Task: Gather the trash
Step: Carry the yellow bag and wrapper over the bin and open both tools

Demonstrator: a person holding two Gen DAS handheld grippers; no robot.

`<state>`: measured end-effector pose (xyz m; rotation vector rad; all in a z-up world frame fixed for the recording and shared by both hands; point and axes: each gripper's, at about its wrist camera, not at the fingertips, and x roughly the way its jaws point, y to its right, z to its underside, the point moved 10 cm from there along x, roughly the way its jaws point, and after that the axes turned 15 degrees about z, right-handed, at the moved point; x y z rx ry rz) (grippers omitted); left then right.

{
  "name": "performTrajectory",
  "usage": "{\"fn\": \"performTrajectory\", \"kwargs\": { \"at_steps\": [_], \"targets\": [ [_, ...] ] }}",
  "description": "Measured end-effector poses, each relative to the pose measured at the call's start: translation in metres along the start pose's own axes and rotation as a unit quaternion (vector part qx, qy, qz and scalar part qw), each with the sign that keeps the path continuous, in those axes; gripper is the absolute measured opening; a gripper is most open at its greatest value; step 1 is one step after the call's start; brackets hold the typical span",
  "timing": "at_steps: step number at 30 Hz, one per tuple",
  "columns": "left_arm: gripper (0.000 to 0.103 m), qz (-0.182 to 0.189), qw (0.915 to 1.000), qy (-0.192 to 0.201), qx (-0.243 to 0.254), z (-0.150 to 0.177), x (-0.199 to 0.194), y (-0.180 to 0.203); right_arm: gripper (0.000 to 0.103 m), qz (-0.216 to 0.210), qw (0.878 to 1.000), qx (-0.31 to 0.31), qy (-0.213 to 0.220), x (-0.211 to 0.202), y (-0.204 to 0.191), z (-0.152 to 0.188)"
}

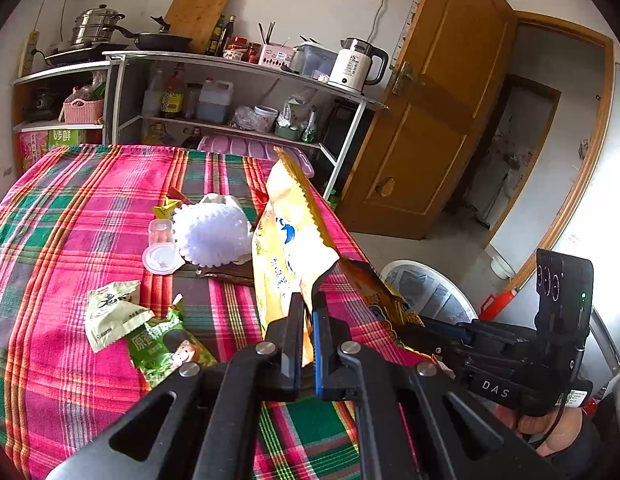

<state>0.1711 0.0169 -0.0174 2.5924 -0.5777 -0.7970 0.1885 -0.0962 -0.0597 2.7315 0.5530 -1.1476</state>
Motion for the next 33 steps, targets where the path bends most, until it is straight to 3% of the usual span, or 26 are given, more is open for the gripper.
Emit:
{"fn": "performTrajectory", "kwargs": {
  "at_steps": [18, 33],
  "targets": [
    [0.004, 0.055, 0.995, -0.05, 0.067, -0.003, 0.068, 0.073, 0.016, 0.068, 0.994, 0.089, 0.013, -0.025, 0.098, 0.014],
    [0.004, 0.116, 0.986, -0.084, 0.085, 0.004, 0.129, 0.131, 0.016, 0.116, 0.982, 0.148, -0.001, -0.024, 0.171, 0.035]
  ]
}}
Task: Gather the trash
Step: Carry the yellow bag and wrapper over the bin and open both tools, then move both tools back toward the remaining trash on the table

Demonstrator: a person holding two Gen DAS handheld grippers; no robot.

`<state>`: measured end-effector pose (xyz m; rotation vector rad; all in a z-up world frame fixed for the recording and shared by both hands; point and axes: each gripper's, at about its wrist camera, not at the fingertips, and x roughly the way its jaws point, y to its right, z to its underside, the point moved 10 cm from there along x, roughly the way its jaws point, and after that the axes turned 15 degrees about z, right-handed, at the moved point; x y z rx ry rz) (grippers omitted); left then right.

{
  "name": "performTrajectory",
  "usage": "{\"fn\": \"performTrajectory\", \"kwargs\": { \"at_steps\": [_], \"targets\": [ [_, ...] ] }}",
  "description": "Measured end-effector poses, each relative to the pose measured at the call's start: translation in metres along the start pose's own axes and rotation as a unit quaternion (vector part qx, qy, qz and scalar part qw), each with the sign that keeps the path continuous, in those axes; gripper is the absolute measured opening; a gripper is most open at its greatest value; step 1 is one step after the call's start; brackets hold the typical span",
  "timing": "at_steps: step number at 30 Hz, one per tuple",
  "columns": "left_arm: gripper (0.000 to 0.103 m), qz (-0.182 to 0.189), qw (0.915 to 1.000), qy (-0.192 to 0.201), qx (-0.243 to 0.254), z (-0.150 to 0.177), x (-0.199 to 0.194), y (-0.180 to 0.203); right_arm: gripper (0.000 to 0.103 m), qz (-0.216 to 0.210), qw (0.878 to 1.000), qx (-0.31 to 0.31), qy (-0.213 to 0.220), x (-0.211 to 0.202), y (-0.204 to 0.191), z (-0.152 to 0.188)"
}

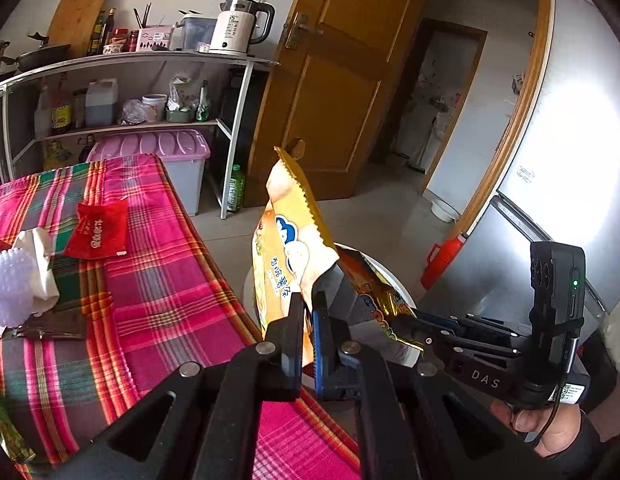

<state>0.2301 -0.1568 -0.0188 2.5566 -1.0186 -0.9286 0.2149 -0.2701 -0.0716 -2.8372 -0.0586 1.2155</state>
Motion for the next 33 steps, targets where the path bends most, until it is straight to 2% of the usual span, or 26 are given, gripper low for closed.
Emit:
{"fn": "performTrajectory", "kwargs": {
  "at_steps": [10, 21, 24, 26, 33],
  "targets": [
    [0.004, 0.026, 0.999, -0.034, -0.014, 0.007, 0.046, 0.005, 0.016, 0.025, 0.999, 0.029, -0.025, 0.02, 0.034, 0.007],
    [0.006, 0.023, 0.9965, -0.07, -0.041, 0.024, 0.075, -0.006, 0.02, 0.04, 0.997, 0.038, -0.05, 0.037, 0.045, 0.015],
    [0.015, 0.022, 0.9959, -0.073, -0.049, 0.026, 0.076, -0.009, 0.023, 0.044, 0.997, 0.037, -0.052, 0.039, 0.045, 0.016],
    [0.027, 0.022, 0.9958, -0.072, -0.052, 0.025, 0.075, -0.011, 0.028, 0.046, 0.997, 0.037, -0.052, 0.039, 0.046, 0.016],
    [0.03, 0.019, 0.9964, -0.066, -0.05, 0.024, 0.069, -0.011, 0.032, 0.049, 0.997, 0.036, -0.044, 0.034, 0.047, 0.014]
  ]
}}
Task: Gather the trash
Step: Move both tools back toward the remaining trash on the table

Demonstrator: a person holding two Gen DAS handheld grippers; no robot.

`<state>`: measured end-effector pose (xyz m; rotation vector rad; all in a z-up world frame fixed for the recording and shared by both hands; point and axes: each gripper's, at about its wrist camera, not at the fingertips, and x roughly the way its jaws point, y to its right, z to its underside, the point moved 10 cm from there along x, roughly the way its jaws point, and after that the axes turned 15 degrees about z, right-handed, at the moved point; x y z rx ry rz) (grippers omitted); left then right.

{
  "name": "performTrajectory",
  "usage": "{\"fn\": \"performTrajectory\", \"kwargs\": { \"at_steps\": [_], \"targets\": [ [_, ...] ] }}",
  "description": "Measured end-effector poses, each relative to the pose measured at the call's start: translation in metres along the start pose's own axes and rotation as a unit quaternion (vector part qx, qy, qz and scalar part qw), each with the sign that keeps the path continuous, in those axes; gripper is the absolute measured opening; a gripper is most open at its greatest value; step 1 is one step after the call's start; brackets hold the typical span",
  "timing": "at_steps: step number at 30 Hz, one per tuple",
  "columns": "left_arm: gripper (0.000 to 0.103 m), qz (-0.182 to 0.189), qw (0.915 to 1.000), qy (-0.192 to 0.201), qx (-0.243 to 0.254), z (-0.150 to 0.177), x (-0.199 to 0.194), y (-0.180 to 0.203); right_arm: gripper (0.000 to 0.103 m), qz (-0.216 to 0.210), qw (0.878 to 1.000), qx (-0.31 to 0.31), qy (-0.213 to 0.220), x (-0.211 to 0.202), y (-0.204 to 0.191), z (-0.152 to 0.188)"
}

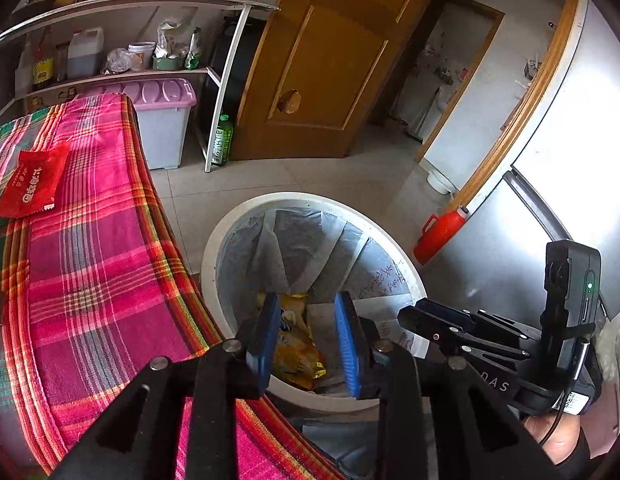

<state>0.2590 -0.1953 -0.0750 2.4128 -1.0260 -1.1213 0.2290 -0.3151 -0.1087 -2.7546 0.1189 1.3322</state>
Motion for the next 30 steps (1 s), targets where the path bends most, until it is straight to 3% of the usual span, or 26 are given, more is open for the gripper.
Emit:
{"fn": "performTrajectory", "kwargs": {
  "at_steps": [14, 30],
  "targets": [
    [0.029, -0.025, 0.9981, 0.053, 0.022, -0.002, -0.051, 0.005, 0.032, -0.017, 0.997, -0.027, 0.065, -0.05, -0.028, -0.014],
    [0.029, -0.108, 0.9869, 0.117, 0.025, 0.015, -0.142, -0.022, 0.032, -0.069, 0.989, -0.09, 0.094, -0.089, -0.104, -0.003]
  ]
}}
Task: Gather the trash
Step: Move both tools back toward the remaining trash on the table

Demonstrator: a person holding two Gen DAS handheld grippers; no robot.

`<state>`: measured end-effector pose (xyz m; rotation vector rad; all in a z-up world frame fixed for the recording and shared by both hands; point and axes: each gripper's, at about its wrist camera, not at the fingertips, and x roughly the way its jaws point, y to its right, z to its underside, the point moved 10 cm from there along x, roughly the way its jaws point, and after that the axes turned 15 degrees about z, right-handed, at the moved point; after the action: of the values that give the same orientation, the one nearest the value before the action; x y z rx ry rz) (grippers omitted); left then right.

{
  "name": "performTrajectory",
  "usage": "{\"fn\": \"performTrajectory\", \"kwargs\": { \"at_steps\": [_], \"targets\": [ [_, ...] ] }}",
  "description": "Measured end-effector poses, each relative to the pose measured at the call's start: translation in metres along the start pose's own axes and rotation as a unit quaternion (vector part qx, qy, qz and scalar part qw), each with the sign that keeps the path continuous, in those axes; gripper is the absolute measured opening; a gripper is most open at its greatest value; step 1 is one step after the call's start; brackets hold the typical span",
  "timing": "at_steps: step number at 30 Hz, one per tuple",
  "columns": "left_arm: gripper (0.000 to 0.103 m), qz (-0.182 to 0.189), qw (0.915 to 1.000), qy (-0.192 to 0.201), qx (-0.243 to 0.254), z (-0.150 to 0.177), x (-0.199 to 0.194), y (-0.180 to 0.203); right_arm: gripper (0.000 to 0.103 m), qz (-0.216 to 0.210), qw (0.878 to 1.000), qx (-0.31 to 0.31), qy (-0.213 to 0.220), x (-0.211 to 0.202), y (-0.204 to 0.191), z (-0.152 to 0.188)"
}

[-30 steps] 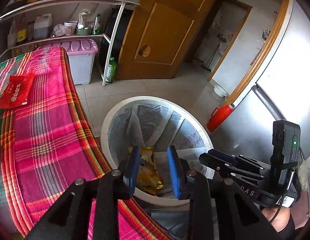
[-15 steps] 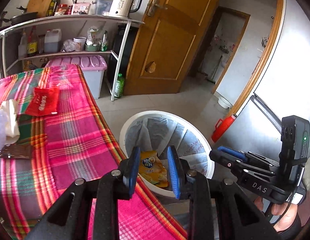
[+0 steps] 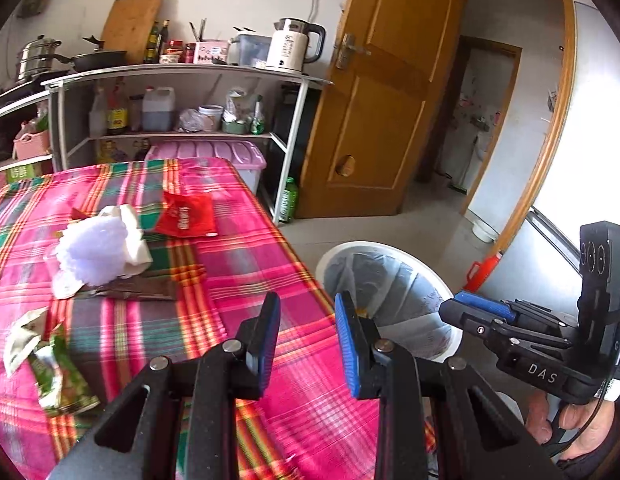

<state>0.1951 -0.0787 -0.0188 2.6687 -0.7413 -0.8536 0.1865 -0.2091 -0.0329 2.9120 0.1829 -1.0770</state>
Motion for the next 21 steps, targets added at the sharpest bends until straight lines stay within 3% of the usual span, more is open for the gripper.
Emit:
{"fn": "performTrajectory", "kwargs": {
  "at_steps": [12, 16, 21],
  "targets": [
    [0.03, -0.06, 0.9972, 0.034, -0.03, 0.013, -0.062, -0.056, 0.032, -0.056, 0.998, -0.035, 0.001, -0.008, -0.056, 0.001],
    [0.03, -0.08, 0.9951, 0.045, -0.038, 0.018, -0.081, -0.073, 0.043, -0.067, 0.996, -0.049, -0.002, -0.008, -0.073, 0.003],
    [0.033, -0.103, 0.9922, 0.052, -0.047, 0.026, -0.1, -0.093, 0.044, -0.079, 0.995, -0.064, -0.01, -0.007, -0.094, 0.007]
  ]
}}
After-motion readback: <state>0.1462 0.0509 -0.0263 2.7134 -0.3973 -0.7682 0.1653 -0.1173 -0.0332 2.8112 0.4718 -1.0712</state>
